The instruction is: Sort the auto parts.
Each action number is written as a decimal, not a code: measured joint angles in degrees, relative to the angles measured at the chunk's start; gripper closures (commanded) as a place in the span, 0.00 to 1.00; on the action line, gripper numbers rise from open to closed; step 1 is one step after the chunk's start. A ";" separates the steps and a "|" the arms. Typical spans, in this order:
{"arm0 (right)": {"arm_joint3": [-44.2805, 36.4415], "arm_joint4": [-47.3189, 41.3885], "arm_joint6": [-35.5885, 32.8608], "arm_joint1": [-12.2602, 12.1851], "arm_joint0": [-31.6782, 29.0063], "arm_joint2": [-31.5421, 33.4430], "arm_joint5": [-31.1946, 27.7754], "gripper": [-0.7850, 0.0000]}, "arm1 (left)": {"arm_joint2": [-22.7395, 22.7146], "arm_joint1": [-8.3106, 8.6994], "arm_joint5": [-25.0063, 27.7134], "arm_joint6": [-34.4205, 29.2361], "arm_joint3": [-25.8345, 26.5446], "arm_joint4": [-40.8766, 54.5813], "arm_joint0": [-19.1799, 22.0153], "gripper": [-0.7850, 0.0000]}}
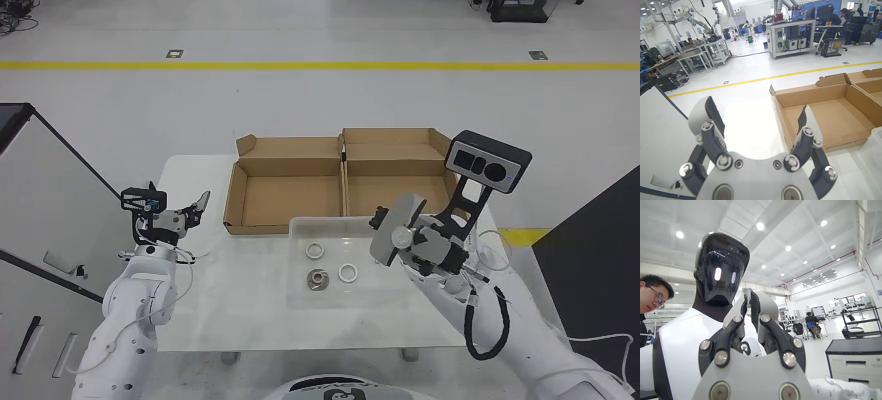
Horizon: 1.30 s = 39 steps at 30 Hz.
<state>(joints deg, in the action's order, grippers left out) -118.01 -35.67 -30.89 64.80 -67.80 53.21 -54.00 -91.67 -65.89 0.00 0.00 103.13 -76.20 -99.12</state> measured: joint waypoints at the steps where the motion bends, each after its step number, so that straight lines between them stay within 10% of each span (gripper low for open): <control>1: 0.00 0.00 0.00 0.00 0.00 0.00 0.00 1.00 | 0.00 0.00 0.00 0.00 0.00 0.00 0.00 0.00; 39: 0.77 2.78 -0.76 -0.38 -0.97 2.46 2.84 1.00 | 0.00 0.00 0.00 0.00 0.00 0.00 0.00 0.00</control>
<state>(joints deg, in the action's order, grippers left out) -117.24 -32.89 -31.65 64.43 -68.77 55.67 -51.16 -91.67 -65.89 0.00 0.00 103.13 -76.20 -99.12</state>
